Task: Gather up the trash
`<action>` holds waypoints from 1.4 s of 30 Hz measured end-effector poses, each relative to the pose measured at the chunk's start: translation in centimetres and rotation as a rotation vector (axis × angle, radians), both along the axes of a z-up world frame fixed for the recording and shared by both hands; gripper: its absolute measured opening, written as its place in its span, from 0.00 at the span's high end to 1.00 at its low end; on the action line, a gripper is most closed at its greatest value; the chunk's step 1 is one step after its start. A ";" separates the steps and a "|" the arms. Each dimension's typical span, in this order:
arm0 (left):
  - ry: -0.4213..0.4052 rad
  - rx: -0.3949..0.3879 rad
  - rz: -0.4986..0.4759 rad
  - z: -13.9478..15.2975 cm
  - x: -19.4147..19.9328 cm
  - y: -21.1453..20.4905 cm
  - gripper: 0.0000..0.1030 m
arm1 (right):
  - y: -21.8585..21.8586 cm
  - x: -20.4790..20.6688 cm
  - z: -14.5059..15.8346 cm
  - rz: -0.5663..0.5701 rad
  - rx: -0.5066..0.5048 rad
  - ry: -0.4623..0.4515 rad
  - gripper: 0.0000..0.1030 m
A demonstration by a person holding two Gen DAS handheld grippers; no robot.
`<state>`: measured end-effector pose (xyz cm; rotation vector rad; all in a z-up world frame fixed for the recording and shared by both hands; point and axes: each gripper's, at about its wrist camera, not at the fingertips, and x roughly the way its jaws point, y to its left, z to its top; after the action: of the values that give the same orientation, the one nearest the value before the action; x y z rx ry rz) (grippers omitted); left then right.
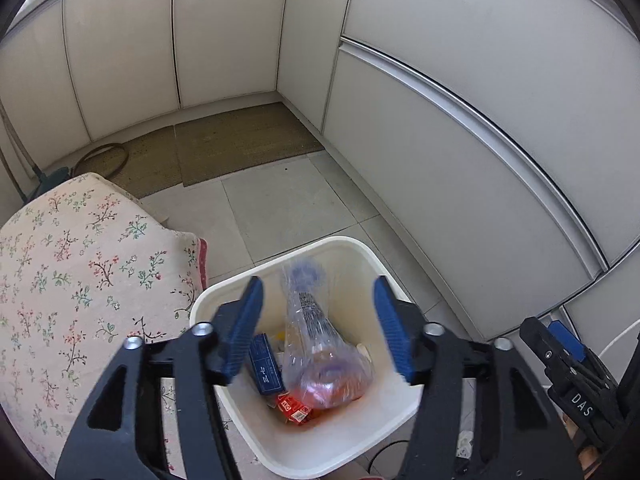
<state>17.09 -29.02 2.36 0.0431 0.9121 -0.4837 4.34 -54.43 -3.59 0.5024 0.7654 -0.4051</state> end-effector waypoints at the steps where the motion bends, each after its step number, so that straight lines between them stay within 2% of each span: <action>1: -0.010 -0.001 0.003 0.2 -0.3 0.1 0.31 | 0.2 -0.1 0.1 -0.002 -0.007 0.000 0.19; 5: -0.043 0.037 0.015 0.5 -1.6 1.2 0.28 | 1.0 -0.1 0.7 -0.005 -0.024 -0.004 0.16; 8: -0.093 0.056 0.051 1.3 -2.8 2.6 0.19 | 2.1 -0.4 1.4 -0.002 -0.047 -0.012 0.15; 10: -0.139 0.050 0.082 2.1 -3.9 4.2 0.10 | 3.1 -0.9 2.1 0.003 -0.056 -0.024 0.12; 12: -0.180 0.030 0.099 3.0 -4.9 5.8 0.07 | 4.3 -1.4 2.8 0.008 -0.067 -0.041 0.11; 18: -0.240 -0.034 0.110 5.0 -7.6 10.3 0.07 | 8.8 -3.0 5.2 0.057 -0.132 -0.096 0.08; 23: -0.245 -0.054 0.134 5.8 -9.4 13.8 0.07 | 13.1 -5.1 7.4 0.062 -0.218 -0.158 0.07; 26: -0.242 -0.033 0.129 5.9 -10.7 15.4 0.07 | 15.1 -5.6 8.1 0.066 -0.238 -0.165 0.07; 31: -0.263 -0.030 0.166 5.8 -12.6 18.3 0.07 | 18.0 -6.2 8.5 0.092 -0.275 -0.148 0.07; 37: -0.247 -0.049 0.199 4.8 -13.3 21.6 0.07 | 21.0 -6.8 8.0 0.124 -0.294 -0.141 0.07; 42: -0.233 -0.057 0.225 3.8 -13.4 23.5 0.07 | 23.1 -7.1 7.6 0.133 -0.348 -0.156 0.07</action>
<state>3.70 -5.53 6.13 -0.0542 0.6644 -0.2881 -2.78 -31.35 3.98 0.1527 0.5586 -0.3612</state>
